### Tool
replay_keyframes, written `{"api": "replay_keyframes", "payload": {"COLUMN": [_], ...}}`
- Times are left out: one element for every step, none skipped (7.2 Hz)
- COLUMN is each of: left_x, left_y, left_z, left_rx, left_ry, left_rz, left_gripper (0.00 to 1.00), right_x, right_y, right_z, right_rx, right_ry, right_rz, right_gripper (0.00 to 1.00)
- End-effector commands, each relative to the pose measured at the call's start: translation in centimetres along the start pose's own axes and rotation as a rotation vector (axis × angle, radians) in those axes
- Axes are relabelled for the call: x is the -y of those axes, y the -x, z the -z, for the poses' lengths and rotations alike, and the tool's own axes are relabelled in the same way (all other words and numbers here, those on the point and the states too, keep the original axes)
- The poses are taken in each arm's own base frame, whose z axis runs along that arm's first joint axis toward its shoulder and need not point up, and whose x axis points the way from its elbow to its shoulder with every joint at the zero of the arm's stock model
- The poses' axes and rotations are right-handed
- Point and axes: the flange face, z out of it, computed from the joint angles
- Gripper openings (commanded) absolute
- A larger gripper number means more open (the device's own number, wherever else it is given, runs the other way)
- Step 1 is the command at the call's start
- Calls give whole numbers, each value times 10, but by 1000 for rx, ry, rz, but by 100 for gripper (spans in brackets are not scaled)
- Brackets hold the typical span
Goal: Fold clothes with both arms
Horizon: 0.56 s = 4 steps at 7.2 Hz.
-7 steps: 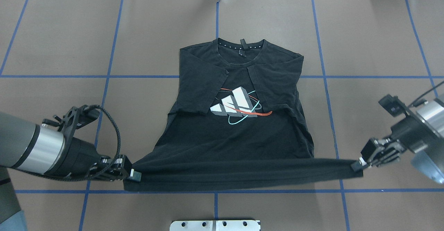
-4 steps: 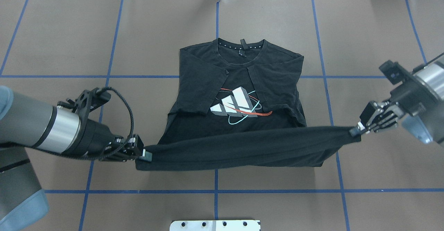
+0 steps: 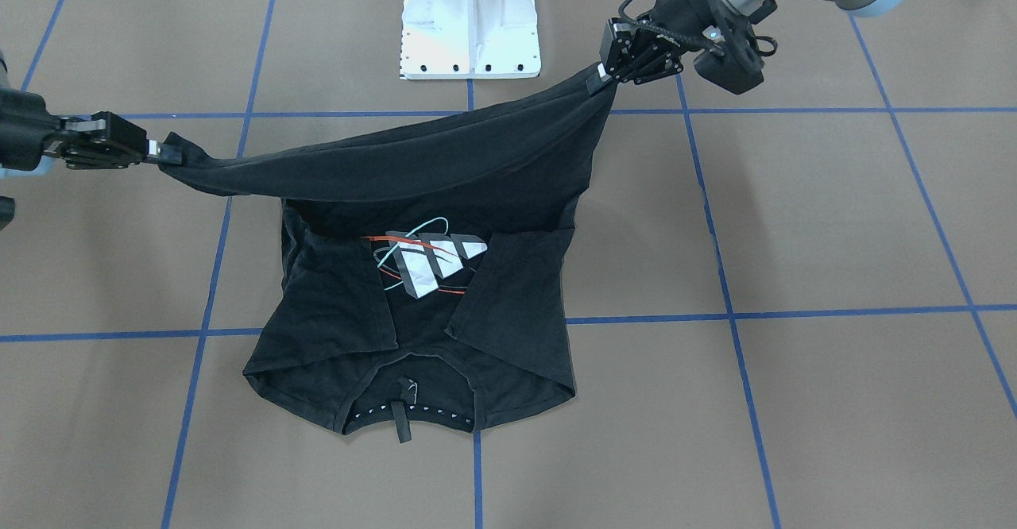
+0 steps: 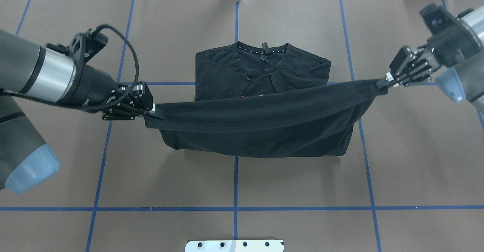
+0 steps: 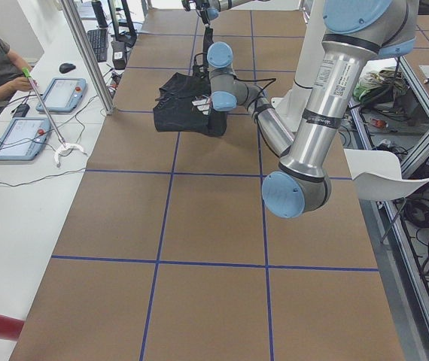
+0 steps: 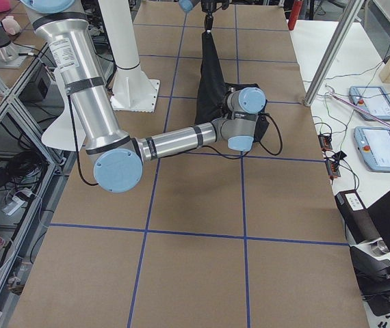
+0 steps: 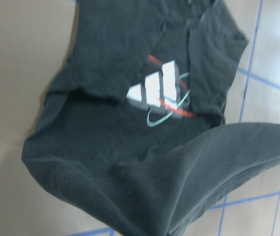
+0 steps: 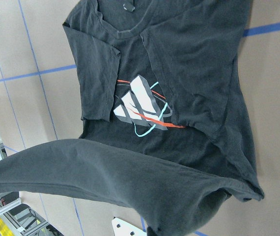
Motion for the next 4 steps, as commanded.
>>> {"api": "replay_keyframes", "payload": {"left_x": [43,59,67,70], "left_y": [-9,-9,-5,-2], "left_z": [-37,-52,-57,-59], "left_rx": [35,54,65,69], "left_ry": [-12,-31,-63,-74], "left_rz": [36,54,62,65], "left_gripper": [0,0,0,0], "right_x": [37,46,60,71], "right_y": [9,3,-4,-8], "right_z": [20,24,14,-6], "right_rx": [-2,-4,-12,-23], "right_ry": [-50,-66,-102,-120], "right_rz": [-25,-34,-56,-73], "right_gripper": [0,0,0,0]}}
